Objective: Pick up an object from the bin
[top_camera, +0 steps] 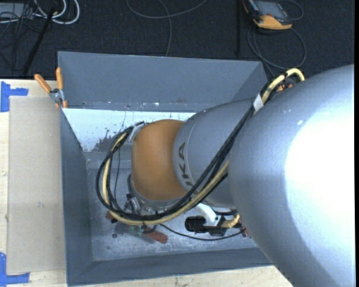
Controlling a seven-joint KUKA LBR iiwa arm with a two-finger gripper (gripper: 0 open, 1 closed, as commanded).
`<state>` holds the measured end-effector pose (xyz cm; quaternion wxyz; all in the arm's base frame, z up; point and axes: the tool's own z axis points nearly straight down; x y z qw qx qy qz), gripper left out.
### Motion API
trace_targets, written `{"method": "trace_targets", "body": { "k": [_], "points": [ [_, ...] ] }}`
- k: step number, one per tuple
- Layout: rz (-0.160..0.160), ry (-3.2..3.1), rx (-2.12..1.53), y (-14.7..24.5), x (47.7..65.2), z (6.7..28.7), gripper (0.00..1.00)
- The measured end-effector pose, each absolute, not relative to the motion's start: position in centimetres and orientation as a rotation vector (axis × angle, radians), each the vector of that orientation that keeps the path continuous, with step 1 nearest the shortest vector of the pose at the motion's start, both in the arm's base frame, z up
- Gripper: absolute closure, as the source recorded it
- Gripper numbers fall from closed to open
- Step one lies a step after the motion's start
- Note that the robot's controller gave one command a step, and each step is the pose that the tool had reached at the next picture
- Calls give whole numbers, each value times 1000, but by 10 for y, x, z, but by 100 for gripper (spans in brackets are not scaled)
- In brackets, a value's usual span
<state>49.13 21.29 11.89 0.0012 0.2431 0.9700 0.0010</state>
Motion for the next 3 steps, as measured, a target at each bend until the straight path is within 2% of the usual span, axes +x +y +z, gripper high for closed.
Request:
{"method": "trace_targets", "body": {
  "k": [2, 3],
  "points": [
    [0, 3050, 759, 212, 492, 128, 100],
    [3, 3047, 755, 212, 493, 174, 100]
  ]
}}
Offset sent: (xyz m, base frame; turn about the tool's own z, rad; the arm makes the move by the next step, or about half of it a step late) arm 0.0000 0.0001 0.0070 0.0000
